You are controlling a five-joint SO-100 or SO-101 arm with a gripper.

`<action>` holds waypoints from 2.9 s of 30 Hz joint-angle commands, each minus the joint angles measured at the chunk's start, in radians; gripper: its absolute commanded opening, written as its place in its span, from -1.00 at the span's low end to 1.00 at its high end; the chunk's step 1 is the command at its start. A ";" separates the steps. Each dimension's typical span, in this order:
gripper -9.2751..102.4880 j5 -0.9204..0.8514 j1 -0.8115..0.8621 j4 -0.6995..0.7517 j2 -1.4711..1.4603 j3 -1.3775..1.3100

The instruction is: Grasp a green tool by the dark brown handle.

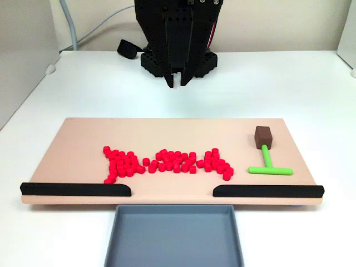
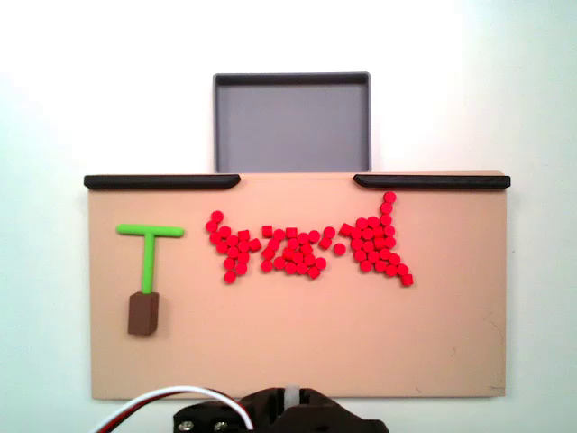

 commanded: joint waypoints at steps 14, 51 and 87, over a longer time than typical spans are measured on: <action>-0.83 0.003 0.025 0.005 -0.012 -0.026; -0.84 0.242 -0.298 -0.230 -0.072 -0.043; -0.52 0.337 -0.304 -0.215 -0.181 -0.101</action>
